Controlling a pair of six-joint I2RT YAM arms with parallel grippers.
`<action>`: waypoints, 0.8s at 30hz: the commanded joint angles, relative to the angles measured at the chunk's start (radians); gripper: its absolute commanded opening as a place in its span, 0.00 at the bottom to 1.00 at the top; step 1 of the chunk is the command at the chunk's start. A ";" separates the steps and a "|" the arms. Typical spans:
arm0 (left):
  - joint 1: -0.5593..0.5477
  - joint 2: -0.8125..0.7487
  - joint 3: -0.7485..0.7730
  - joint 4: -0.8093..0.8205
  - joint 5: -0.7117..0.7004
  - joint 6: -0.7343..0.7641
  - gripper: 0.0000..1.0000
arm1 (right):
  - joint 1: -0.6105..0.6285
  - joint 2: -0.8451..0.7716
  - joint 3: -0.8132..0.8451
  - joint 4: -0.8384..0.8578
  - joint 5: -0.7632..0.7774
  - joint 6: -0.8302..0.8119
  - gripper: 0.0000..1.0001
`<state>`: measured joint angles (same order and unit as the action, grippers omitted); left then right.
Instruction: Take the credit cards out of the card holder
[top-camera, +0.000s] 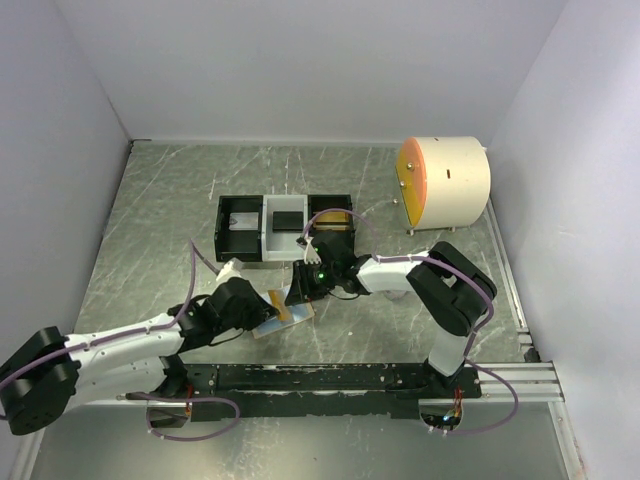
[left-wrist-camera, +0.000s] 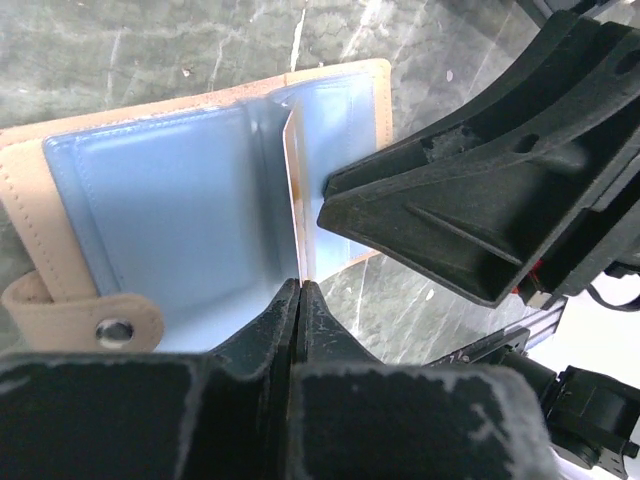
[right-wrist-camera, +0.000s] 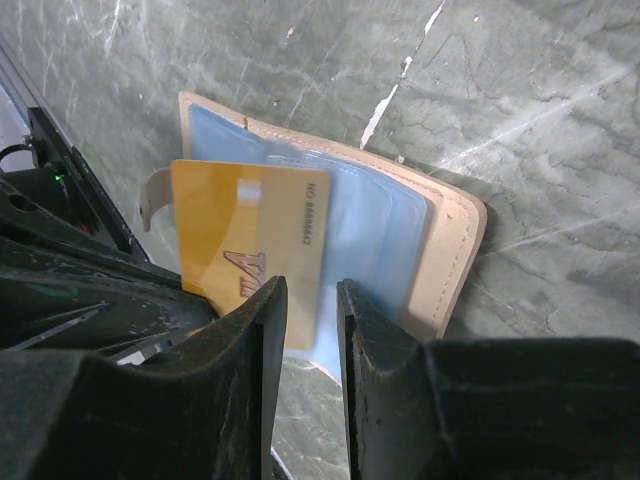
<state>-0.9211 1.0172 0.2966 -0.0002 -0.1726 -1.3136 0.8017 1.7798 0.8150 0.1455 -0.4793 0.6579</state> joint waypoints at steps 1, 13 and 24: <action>-0.007 -0.071 0.027 -0.129 -0.059 0.014 0.08 | -0.001 0.016 -0.019 -0.103 0.073 -0.032 0.29; -0.004 -0.032 -0.027 0.077 0.007 0.023 0.24 | -0.002 0.013 0.001 -0.119 0.037 -0.049 0.28; -0.006 0.016 -0.032 0.117 0.023 -0.012 0.14 | -0.001 0.007 -0.023 -0.103 0.032 -0.037 0.25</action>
<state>-0.9211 1.0466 0.2733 0.0925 -0.1547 -1.3102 0.8017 1.7790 0.8234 0.1230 -0.4793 0.6422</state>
